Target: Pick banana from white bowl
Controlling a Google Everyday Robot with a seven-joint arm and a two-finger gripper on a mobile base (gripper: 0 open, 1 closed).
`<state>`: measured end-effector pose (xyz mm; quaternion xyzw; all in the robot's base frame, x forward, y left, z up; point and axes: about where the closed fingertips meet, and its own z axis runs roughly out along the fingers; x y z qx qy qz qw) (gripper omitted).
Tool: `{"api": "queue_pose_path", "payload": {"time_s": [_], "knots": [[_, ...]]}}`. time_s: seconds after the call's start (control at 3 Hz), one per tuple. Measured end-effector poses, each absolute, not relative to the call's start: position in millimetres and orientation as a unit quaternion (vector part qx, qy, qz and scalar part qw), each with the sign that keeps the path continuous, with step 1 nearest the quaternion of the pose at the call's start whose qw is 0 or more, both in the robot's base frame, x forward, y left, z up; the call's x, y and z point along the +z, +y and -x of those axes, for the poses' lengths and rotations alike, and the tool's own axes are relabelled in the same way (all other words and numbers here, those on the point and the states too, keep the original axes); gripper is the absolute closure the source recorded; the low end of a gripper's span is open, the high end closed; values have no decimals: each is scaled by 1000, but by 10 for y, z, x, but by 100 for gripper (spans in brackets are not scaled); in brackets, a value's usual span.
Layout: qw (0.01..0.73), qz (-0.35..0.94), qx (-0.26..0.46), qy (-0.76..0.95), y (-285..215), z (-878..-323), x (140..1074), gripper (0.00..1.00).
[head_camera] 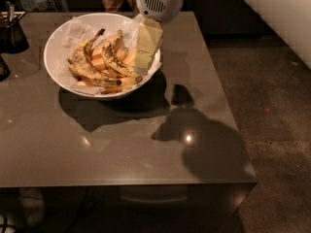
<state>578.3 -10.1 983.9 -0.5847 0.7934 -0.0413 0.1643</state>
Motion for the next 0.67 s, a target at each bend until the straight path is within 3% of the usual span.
{"api": "queue_pose_path", "payload": {"time_s": [0.67], "knots": [[158, 594, -37, 788, 122, -5899, 9789, 0]]}}
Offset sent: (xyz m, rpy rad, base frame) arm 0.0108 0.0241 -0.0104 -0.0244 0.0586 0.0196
